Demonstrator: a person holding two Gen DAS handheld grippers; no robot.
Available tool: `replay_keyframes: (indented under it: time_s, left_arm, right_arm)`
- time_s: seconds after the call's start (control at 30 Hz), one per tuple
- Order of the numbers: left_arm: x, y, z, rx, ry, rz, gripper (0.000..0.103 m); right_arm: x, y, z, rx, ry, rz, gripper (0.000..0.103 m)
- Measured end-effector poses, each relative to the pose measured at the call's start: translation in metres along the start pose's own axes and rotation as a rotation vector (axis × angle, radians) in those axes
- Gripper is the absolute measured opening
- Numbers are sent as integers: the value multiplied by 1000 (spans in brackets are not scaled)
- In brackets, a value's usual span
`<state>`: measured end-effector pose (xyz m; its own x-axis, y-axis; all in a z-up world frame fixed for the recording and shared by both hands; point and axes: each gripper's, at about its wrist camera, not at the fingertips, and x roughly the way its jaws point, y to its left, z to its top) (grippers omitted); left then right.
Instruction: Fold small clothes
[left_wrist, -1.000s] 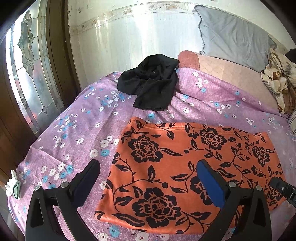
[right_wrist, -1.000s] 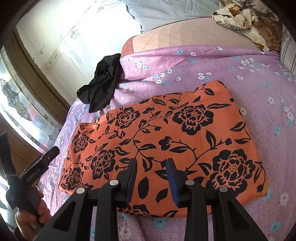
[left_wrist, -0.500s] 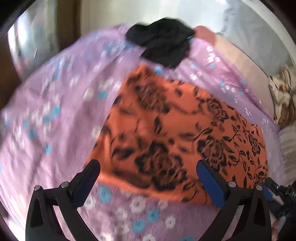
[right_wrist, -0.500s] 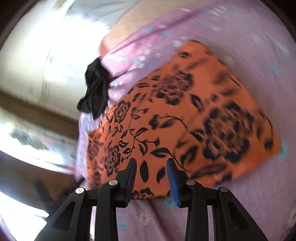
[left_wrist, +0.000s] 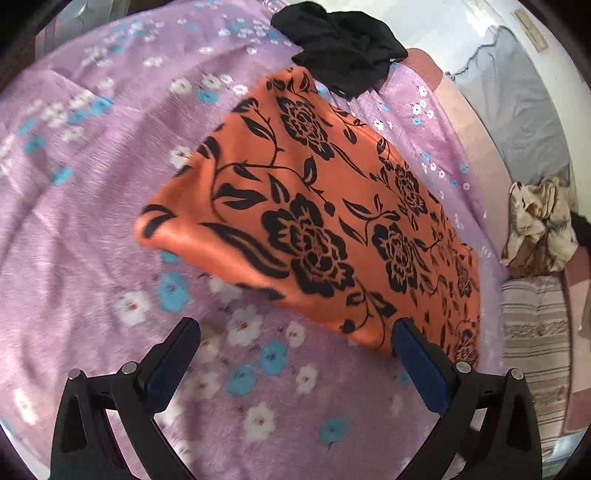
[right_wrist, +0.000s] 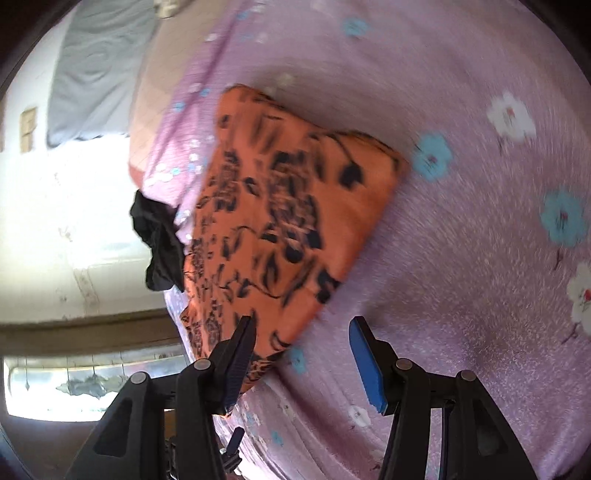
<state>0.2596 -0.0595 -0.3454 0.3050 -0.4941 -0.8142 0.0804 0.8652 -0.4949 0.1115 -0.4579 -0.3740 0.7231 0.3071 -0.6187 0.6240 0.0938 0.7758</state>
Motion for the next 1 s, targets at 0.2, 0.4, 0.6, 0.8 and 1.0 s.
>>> replay_keyframes:
  time_s: [0.2, 0.4, 0.6, 0.8, 1.0]
  left_arm:
    - [15, 1, 23, -62, -39, -63, 79]
    - [23, 6, 37, -114, -97, -56, 51]
    - [28, 6, 39, -129, -121, -33, 35]
    - [34, -12, 37, -64, -154, -35, 73]
    - [40, -34, 28, 65, -191, 70, 83]
  right_arm:
    - [17, 3, 13, 9, -45, 45, 57]
    - [31, 7, 31, -4, -104, 120, 57]
    - [41, 17, 37, -84, -159, 136, 57]
    - [49, 22, 40, -77, -161, 138, 57]
    - [49, 9, 47, -48, -119, 92, 22]
